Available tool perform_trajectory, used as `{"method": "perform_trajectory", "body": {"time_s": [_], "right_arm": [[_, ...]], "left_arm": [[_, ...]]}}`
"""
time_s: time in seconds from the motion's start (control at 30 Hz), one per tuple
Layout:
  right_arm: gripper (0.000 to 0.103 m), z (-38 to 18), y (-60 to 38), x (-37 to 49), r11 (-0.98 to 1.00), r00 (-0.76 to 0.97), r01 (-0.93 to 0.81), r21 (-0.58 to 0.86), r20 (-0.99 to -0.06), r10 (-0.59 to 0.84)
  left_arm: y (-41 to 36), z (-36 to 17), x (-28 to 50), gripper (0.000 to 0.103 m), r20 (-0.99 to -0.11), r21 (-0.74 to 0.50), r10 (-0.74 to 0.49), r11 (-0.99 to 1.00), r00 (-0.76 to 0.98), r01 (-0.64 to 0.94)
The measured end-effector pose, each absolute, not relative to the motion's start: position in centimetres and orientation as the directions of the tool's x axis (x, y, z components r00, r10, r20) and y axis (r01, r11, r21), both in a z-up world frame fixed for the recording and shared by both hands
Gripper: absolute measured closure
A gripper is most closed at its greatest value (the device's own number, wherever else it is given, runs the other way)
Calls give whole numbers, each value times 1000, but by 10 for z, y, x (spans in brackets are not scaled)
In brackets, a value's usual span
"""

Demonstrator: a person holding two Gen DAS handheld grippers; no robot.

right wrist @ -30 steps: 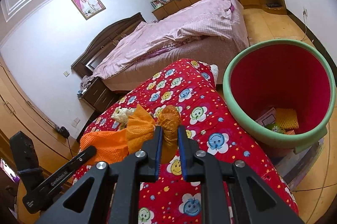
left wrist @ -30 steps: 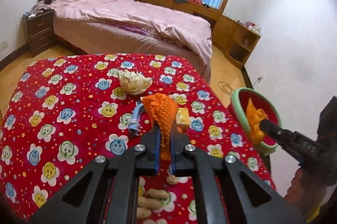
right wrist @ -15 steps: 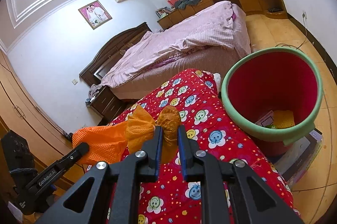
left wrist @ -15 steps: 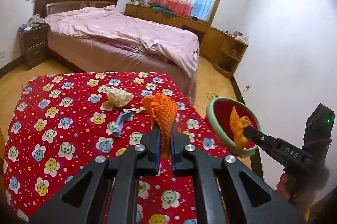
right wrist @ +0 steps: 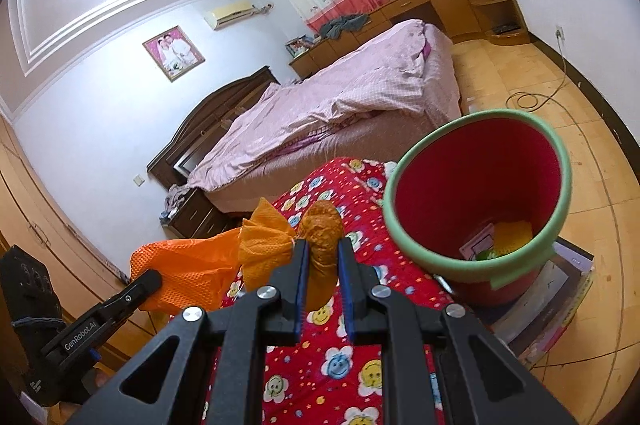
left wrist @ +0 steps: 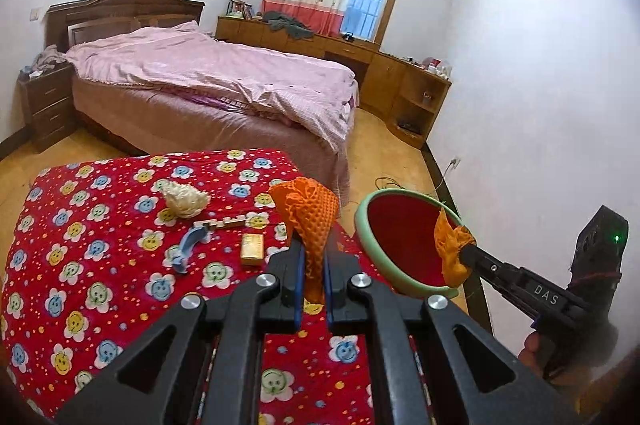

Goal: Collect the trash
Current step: 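Carry both orange mesh items over the red bucket and open both tools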

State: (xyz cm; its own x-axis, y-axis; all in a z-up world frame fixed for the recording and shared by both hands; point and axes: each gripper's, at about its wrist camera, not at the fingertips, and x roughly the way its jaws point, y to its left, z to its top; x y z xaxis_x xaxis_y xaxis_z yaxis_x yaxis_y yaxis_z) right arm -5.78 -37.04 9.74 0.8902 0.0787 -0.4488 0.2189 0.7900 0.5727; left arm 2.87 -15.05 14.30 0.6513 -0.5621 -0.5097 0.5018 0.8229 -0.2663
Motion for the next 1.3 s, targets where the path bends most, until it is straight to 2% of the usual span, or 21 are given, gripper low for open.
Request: {"method": "perform_trajectory", "body": {"time_s": [0.27, 0.7, 1.03, 1.3], "right_arm": [[86, 95, -404, -65, 757, 897, 249, 604, -438, 55], [86, 84, -478, -70, 721, 878, 387, 576, -470, -95], [86, 56, -521, -55, 698, 828, 468, 542, -546, -131], [85, 35, -531, -33, 707, 790, 498, 501, -599, -132]], "left_arm": [[-188, 143, 36, 97, -515, -262, -587, 801, 624, 538], [-278, 128, 63, 97, -560, -240, -629, 746, 539, 621], [-342, 90, 84, 97, -621, -236, -633, 714, 463, 660], [-356, 54, 105, 97, -681, -254, -606, 722, 411, 643]]}}
